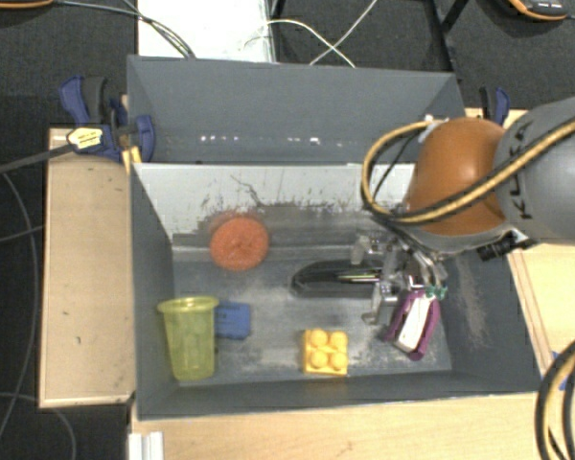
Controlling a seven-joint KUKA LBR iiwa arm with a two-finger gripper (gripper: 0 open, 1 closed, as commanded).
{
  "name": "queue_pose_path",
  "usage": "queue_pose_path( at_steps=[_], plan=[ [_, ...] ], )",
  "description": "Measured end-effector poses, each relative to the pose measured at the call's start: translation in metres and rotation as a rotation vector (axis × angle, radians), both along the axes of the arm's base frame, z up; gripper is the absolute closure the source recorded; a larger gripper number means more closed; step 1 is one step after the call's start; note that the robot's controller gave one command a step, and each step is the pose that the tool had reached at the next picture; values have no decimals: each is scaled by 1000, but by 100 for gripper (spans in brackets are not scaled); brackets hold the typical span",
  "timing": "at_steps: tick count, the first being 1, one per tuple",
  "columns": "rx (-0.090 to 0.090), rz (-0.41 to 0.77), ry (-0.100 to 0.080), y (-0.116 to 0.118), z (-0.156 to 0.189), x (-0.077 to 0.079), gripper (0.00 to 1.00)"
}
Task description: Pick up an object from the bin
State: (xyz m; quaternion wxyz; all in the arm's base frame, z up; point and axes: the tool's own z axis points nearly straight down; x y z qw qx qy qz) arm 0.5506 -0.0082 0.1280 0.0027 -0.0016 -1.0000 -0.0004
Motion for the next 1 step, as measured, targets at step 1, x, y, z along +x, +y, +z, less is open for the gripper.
queue_pose_path(
  at_steps=[1],
  plan=[
    [0, 1, -8, 0, 5, 2, 0]
  ],
)
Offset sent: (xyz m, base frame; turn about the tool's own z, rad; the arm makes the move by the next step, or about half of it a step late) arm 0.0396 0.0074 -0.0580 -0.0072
